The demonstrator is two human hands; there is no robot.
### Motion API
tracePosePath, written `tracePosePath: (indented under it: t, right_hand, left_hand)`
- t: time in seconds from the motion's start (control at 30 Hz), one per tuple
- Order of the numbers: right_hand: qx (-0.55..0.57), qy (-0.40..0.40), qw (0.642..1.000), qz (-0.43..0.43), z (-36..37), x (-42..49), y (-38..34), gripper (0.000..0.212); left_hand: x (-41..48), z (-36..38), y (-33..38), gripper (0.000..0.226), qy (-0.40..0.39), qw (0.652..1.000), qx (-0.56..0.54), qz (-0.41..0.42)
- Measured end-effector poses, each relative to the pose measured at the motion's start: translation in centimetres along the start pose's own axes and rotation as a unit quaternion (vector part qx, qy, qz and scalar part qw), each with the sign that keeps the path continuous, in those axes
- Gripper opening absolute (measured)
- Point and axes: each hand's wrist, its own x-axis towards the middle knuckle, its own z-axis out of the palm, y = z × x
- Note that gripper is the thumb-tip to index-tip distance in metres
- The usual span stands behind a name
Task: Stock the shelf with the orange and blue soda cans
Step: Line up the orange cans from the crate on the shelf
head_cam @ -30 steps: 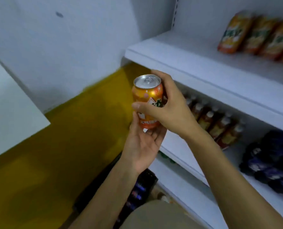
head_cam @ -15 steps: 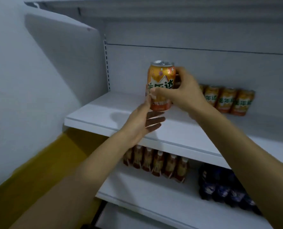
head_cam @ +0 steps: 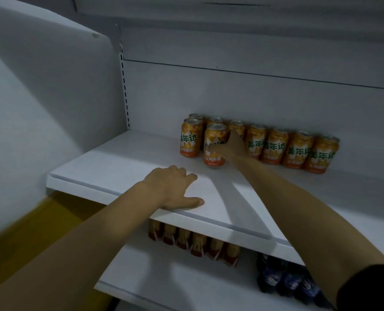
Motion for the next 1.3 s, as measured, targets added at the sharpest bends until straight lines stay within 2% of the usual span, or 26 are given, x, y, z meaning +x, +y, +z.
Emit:
tracePosePath:
  t: [0.23, 0.37, 0.5, 0.77, 0.9, 0.97, 1.1, 1.2, 1.3]
  right_hand:
    - [0.036, 0.029, 0.999, -0.01, 1.9, 1.6, 1.7, 0.084]
    - [0.023, 0.059, 0.998, -0.021, 3.0, 0.8, 2.7, 0.093]
    - [0.002, 0.062, 0.998, 0.003, 3.1, 1.0, 2.6, 0.085]
    - [-0.013, 0.052, 0.998, 0.012, 3.2, 1.7, 1.9, 0.085]
    - [-0.032, 0.052, 0.997, 0.043, 2.9, 1.3, 1.9, 0.095]
    - [-0.08, 0.055, 0.993, 0.07, 2.6, 0.4, 1.8, 0.098]
    - [-0.25, -0.028, 0.968, -0.006, 2.6, -2.4, -0.8, 0.088]
    - [-0.322, -0.105, 0.936, -0.099, 4.0, -4.4, -4.8, 0.095]
    - [-0.354, -0.167, 0.908, -0.152, 6.6, -7.1, -8.9, 0.093]
  left_hand:
    - [1.1, 0.3, -0.7, 0.06, 0.002, 1.0, 0.028, -0.002]
    - [1.5, 0.2, -0.9, 0.061, 0.01, 1.0, 0.023, -0.005]
    - [1.8, 0.2, -1.1, 0.067, 0.009, 1.0, -0.003, -0.006]
    - [2.5, -0.1, -1.9, 0.067, 0.0, 1.0, -0.015, -0.013]
    - [2.5, -0.2, -2.2, 0.065, -0.002, 1.0, -0.004, -0.016]
    - [2.0, -0.3, -3.0, 0.064, -0.003, 1.0, 0.008, -0.024]
    - [-0.4, -0.8, -5.8, 0.061, -0.006, 0.997, 0.034, -0.075]
    - [-2.9, -1.0, -7.5, 0.061, -0.015, 0.992, 0.036, -0.119]
    - [-6.5, -0.9, -8.9, 0.061, -0.018, 0.986, 0.038, -0.161]
